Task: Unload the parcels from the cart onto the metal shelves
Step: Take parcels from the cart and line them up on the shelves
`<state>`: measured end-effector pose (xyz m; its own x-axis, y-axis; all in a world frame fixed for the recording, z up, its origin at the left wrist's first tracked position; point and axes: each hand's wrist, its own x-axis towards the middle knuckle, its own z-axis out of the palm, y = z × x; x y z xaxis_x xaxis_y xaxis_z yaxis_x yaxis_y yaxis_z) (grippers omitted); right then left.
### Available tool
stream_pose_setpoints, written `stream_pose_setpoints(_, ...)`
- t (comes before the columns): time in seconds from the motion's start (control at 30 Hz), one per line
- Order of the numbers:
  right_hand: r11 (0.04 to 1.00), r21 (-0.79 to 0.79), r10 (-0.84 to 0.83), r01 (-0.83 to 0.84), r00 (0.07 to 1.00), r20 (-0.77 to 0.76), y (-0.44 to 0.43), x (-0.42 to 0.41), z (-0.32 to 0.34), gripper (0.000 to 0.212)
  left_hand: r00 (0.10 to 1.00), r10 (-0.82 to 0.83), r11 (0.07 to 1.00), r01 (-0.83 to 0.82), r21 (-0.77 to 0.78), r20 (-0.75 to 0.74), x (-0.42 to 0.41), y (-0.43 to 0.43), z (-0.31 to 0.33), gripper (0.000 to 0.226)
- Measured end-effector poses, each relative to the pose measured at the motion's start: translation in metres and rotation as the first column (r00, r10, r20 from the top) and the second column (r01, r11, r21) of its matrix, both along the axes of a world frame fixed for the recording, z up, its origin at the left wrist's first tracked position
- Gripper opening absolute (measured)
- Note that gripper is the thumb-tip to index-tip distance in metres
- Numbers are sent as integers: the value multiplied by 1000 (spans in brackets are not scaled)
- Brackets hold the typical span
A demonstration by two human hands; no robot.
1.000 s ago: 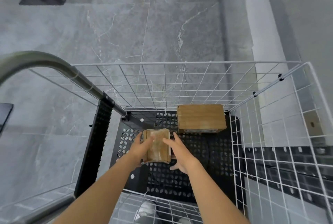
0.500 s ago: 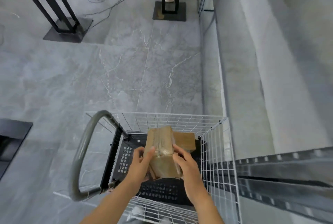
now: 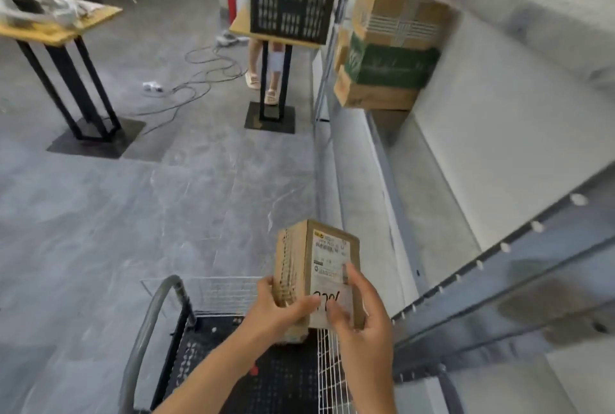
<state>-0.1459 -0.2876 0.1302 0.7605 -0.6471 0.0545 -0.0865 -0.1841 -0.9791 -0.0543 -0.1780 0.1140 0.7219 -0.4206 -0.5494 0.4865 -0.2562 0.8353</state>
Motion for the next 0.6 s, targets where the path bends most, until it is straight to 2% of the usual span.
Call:
stream_pose_setpoints(0.07,997,-37,-60,62,997,41,5,-15,17,68,997,-77,997,77,-2,23,-4,3,16,87)
stream_pose_setpoints(0.13,992,5,-126,126,990,64,11,-35,33,76,988,-151,987,153,-46,39,-12,11,35,73)
stream_pose_setpoints(0.2,983,106,-159,152,986,59,20,-60,47,76,970,-238,964,242,-107,53,-24,20,52,84)
stream_pose_setpoints(0.3,965,243,-126,98,987,102,40,-98,64,66,916,-380,897,398,-190,128,-48,34,77,99)
stream_pose_setpoints(0.37,958,270,-136,93,980,146,56,-124,72,76,859,-472,830,508,-230,195,-63,39,84,96)
stream_pose_setpoints(0.47,953,256,-221,164,952,211,82,-167,84,91,758,-607,692,652,-311,238,-88,44,92,73)
stream_pose_setpoints(0.53,948,217,-281,232,931,231,102,-195,95,94,675,-689,591,734,-334,264,-108,46,101,65)
stream_pose_setpoints(0.6,929,154,-365,337,903,227,125,-223,107,92,601,-742,495,790,-362,298,-132,47,112,68)
